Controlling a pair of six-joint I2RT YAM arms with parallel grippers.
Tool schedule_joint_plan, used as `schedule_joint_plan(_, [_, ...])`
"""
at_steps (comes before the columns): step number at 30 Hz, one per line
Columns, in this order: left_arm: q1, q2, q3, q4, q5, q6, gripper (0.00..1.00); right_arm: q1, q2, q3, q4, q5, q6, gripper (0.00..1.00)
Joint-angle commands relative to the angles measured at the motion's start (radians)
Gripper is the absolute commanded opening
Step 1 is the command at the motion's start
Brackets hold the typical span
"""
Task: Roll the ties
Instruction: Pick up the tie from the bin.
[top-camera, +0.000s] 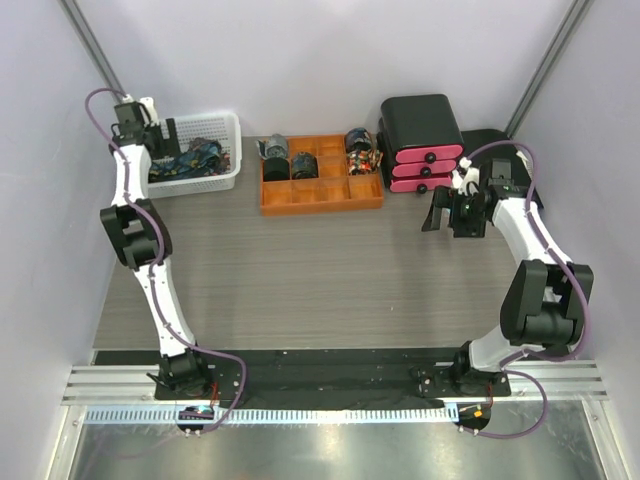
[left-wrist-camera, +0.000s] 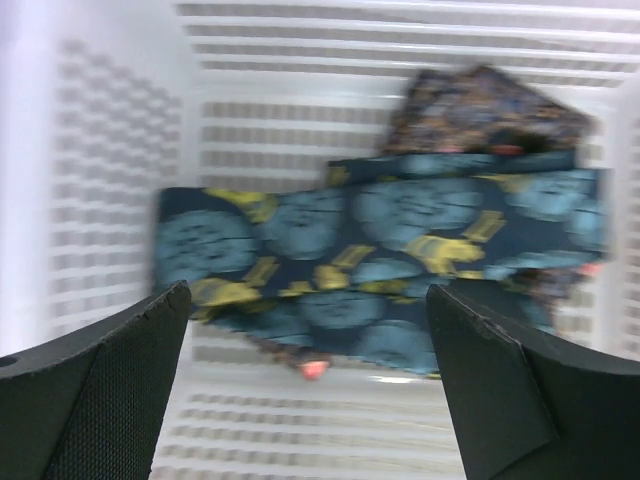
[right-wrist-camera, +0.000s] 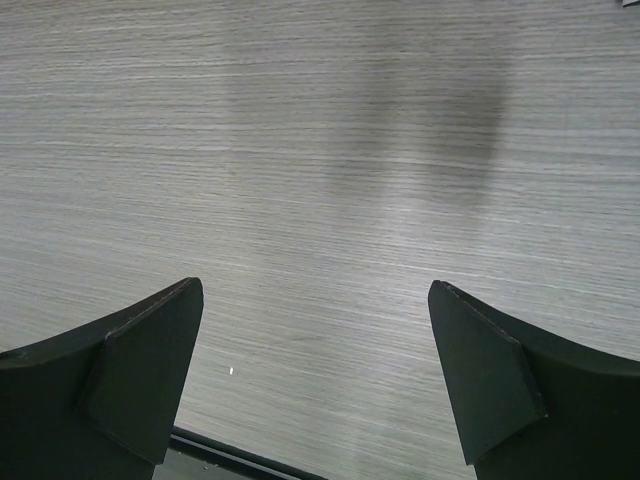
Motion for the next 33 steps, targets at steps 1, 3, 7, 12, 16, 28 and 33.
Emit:
schedule_joint_plan(1, [0.025,0.002,0.025,0.081,-0.051,0.07,1.0,-0.003,0.034,0.051,-0.015,-0.014,-0.018,1.0])
schedule_joint_plan(3, [0.028,0.028,0.022,0.084,-0.012,0.077,1.0,-0.003,0.047,0.053,-0.016,-0.015,-0.017,1.0])
schedule_joint_plan(7, [0.028,0.076,0.024,0.125,0.082,0.046,0.99,-0.004,0.065,0.042,-0.018,-0.018,-0.018,1.0])
schedule_joint_plan(12, [0.014,0.134,0.051,0.142,0.247,-0.005,1.0,-0.003,0.085,0.036,-0.016,-0.003,-0.018,1.0])
schedule_joint_plan(16, [-0.01,0.168,0.048,0.15,0.261,-0.006,1.0,-0.003,0.097,0.047,-0.019,0.003,-0.037,1.0])
schedule_joint_plan(28, [-0.006,0.208,0.082,0.238,0.28,-0.054,0.3,-0.003,0.129,0.073,-0.039,0.025,-0.04,1.0])
schedule_joint_plan(33, [-0.003,0.156,0.091,0.273,0.317,-0.101,0.0,-0.003,0.126,0.079,-0.044,0.034,-0.04,1.0])
